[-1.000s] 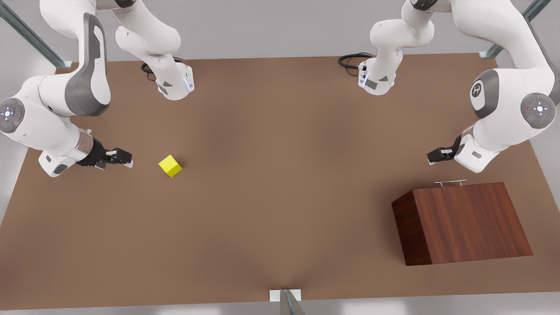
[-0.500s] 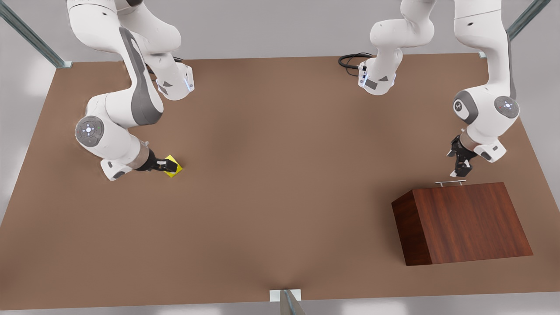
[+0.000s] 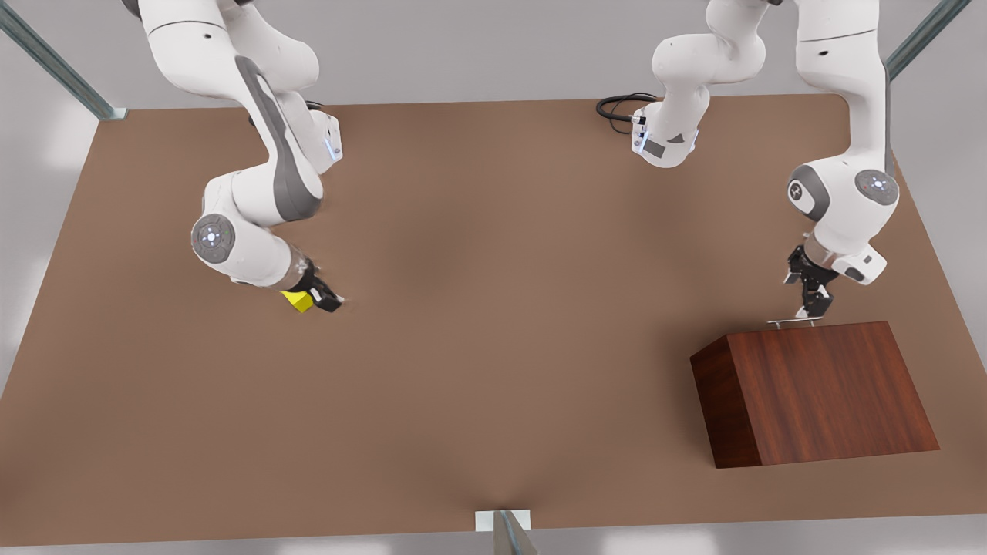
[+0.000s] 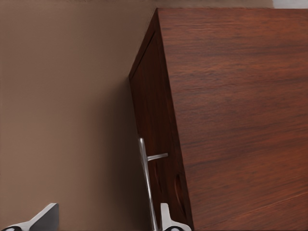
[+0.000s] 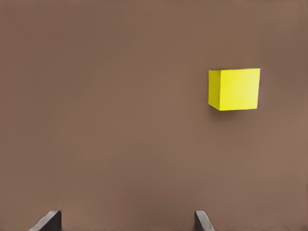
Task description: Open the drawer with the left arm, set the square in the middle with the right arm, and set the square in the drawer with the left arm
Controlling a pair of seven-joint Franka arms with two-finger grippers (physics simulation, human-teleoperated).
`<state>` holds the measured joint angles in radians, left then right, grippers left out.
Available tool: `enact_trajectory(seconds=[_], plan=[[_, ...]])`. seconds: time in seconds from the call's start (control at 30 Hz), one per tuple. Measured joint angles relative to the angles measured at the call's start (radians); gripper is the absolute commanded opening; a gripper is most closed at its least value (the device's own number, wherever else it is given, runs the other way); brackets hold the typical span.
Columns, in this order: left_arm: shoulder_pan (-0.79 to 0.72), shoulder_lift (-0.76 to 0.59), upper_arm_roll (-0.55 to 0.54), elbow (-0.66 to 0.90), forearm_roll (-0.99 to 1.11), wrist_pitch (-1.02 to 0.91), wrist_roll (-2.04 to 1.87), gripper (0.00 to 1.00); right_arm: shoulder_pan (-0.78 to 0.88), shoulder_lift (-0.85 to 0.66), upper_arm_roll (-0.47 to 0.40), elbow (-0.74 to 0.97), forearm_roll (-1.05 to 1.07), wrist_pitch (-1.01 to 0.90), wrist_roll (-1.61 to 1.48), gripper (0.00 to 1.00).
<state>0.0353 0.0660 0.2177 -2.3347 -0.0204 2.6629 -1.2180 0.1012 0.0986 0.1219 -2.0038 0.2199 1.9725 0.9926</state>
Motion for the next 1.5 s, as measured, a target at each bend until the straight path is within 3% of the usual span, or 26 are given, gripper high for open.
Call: enact_trajectory(seconds=[0.1,0.17,0.27,0.4,0.47,0.57,0.6,0.7,0.97,1.2,1.27,1.5], plan=[[0.013,0.020,0.000,0.000,0.000,0.017,0.000,1.00,-0.002,-0.035,-0.001,-0.072,-0.083,-0.008,-0.219,1.00],[0.001,0.024,0.000,0.000,0.000,0.017,0.000,1.00,0.022,-0.114,0.009,-0.258,-0.089,0.151,-0.300,1.00],[0.010,0.042,0.000,0.000,0.000,0.041,0.000,1.00,0.084,-0.104,0.001,-0.263,-0.175,0.182,-0.295,1.00],[0.020,0.059,0.000,0.002,0.003,0.052,-0.001,1.00,0.094,-0.058,-0.005,-0.263,-0.107,0.216,-0.278,1.00],[0.016,0.066,0.000,0.001,0.006,0.058,0.000,1.00,-0.027,-0.032,-0.005,-0.267,-0.084,0.212,-0.278,1.00],[0.017,0.079,0.000,0.003,0.004,0.068,0.001,1.00,-0.371,-0.040,-0.007,-0.268,-0.083,0.169,-0.214,1.00],[0.018,0.078,0.000,0.003,0.004,0.068,0.000,1.00,-0.387,-0.038,-0.006,-0.266,-0.089,0.160,-0.200,1.00],[0.018,0.074,0.000,0.003,0.003,0.063,0.000,1.00,-0.140,0.017,0.001,-0.250,-0.104,0.203,-0.183,1.00],[0.018,0.065,0.000,0.001,0.003,0.002,0.001,1.00,-0.172,0.109,0.028,-0.254,-0.100,0.296,-0.172,1.00],[0.018,0.029,0.002,0.001,0.004,-0.087,0.006,1.00,-0.217,0.095,0.024,-0.320,-0.099,0.343,-0.240,1.00],[0.018,0.031,0.002,0.001,0.004,-0.095,0.006,1.00,-0.216,0.094,0.024,-0.382,-0.100,0.447,-0.263,1.00],[0.016,0.023,0.009,-0.001,0.007,-0.137,0.006,1.00,-0.220,0.146,0.022,-0.385,-0.099,0.486,-0.331,1.00]])
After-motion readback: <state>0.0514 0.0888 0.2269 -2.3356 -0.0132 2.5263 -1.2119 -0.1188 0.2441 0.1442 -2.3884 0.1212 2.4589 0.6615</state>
